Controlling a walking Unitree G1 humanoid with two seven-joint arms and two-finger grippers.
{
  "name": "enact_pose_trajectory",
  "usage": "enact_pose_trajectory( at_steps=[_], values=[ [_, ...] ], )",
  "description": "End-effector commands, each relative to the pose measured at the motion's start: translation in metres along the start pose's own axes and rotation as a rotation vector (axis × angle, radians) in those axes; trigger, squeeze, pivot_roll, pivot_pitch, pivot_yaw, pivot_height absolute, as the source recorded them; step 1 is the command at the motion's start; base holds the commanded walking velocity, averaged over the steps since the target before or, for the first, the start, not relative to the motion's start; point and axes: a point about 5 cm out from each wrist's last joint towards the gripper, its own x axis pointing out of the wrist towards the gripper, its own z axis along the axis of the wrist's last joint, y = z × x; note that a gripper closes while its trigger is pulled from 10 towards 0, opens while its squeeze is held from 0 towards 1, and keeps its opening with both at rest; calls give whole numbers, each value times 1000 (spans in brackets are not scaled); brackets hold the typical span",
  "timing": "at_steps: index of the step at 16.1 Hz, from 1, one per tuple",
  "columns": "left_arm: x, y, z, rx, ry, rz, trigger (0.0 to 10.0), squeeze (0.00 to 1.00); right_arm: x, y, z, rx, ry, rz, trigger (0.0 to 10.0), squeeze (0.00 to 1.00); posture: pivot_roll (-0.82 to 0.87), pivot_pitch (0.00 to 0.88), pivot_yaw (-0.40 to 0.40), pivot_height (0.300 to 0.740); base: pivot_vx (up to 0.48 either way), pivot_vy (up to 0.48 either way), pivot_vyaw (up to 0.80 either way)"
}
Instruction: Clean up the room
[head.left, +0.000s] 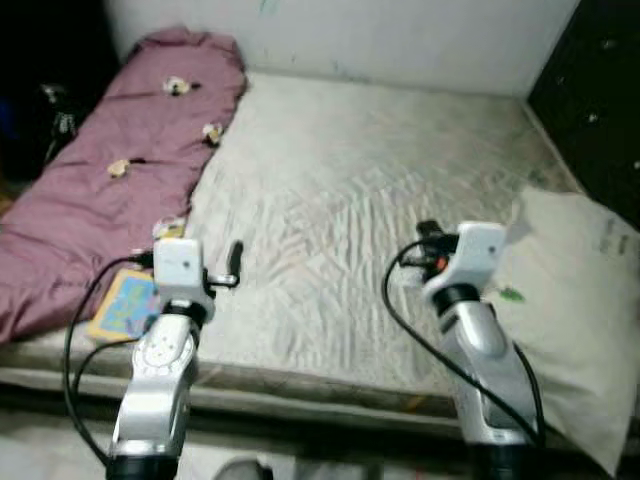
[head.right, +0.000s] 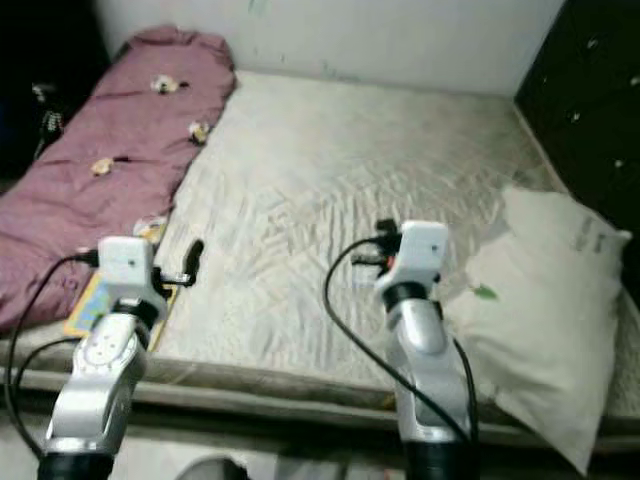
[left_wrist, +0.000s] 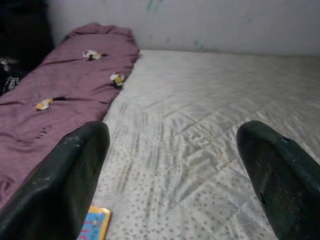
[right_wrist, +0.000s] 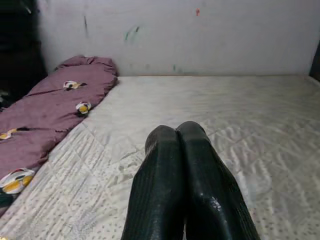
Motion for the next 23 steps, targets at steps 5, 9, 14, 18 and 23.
enact_pose_trajectory(
  at_steps=[5,9,14,18,23],
  values=[
    [1,-6,0,-9,-3,-20,10000,0,-1,-5,-1,-4,12,-16,10000,0,-2,0,-8,740,0,480,-275],
    [2,-7,1,-7,-7,-23,10000,0,0,-4,-2,-3,18,-11,10000,0,-3,0,-7,740,0,480,-252],
    [1,-9,4,-7,-34,-38,10000,0,-2,-4,-6,-4,35,-7,10000,0,-4,0,-8,740,0,192,-411],
    [-2,-11,6,-23,-47,-85,10000,0,-2,-4,-6,-9,39,-3,10000,0,-7,0,-10,740,0,0,0],
    [-2,-12,6,-34,-50,-99,10000,0,-1,-4,-6,-15,41,-3,10000,0,-9,0,-13,740,175,0,0]
  ],
)
